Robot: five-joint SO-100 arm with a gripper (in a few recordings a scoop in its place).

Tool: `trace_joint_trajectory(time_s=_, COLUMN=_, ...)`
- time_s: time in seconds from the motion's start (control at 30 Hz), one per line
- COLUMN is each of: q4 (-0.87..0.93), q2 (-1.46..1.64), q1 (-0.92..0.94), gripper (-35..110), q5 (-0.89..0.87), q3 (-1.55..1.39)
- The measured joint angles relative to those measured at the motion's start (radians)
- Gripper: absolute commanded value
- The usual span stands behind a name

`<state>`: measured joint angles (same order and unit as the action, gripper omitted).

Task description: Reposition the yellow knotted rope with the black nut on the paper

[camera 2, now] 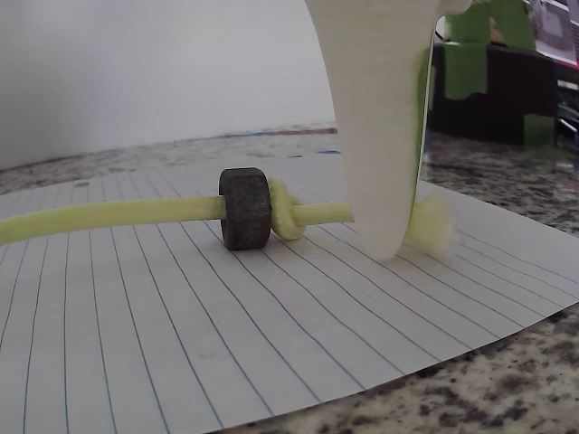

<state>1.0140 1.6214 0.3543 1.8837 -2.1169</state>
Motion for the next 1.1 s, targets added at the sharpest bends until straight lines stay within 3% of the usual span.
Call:
trace_joint_trajectory(time_s=0.73, q4=-0.008, q2=0.0, q1=-0.023, gripper=29, q5=0.0, q3=0.0)
trace_joint_trajectory(time_s=0.87, q4=-0.008, q2=0.0, q1=-0.025, gripper=25, q5=0.0, q3=0.0)
trace_joint_trajectory(time_s=0.97, q4=-0.008, q2=0.0, q1=-0.026, gripper=9, q5=0.0, q3=0.0)
trace_joint_trajectory(time_s=1.1, q4=-0.017, q2=-0.011, q1=-0.029, gripper=0, q5=0.002, q3=0.002)
